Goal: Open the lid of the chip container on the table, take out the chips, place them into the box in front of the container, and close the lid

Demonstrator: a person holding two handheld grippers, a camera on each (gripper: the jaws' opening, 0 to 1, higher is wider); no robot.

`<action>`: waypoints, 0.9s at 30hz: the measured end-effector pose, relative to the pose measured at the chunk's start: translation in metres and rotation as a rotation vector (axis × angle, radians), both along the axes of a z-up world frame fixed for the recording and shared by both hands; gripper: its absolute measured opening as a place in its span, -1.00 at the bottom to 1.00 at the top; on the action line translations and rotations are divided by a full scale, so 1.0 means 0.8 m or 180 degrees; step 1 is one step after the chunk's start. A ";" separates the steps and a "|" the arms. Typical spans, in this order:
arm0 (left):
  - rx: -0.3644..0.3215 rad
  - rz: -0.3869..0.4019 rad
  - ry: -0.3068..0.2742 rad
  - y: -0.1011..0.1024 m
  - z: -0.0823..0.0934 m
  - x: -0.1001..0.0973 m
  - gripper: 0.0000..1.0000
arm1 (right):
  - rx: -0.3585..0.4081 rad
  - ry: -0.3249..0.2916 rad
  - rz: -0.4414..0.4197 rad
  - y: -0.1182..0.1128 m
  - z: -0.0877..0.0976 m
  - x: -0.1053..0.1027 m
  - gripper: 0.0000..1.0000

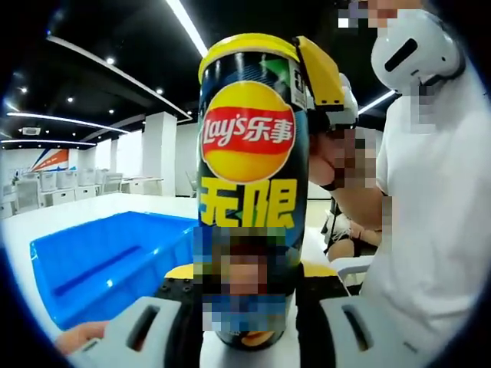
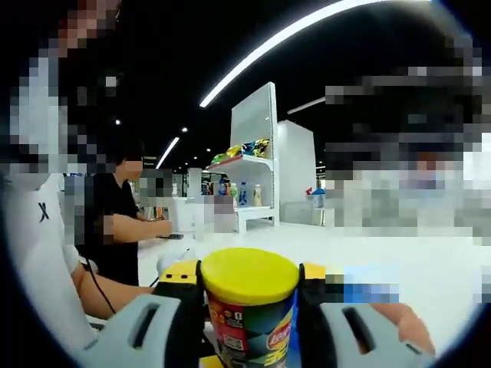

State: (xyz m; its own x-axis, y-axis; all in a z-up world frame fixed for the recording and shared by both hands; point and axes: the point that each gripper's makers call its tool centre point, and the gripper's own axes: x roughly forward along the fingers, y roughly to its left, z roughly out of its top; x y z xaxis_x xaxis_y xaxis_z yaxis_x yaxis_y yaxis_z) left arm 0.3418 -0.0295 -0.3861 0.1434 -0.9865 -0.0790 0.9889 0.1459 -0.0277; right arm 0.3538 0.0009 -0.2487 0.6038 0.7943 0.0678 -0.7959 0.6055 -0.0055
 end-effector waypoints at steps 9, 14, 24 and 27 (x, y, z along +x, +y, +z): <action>-0.0003 0.0012 0.0028 -0.001 0.001 0.001 -0.08 | 0.0158 0.0045 0.0057 -0.006 0.004 0.006 -0.08; -0.0017 0.0028 0.0022 -0.002 0.001 0.002 -0.07 | 0.0446 0.0131 0.0164 -0.013 0.020 0.005 -0.09; -0.0029 0.0036 0.0035 -0.002 0.001 0.001 -0.07 | 0.0269 -0.0148 -0.0298 -0.059 0.029 0.021 -0.08; -0.0029 0.0043 0.0035 -0.002 0.002 0.001 -0.07 | 0.0295 -0.0141 -0.0440 -0.084 0.027 0.027 -0.08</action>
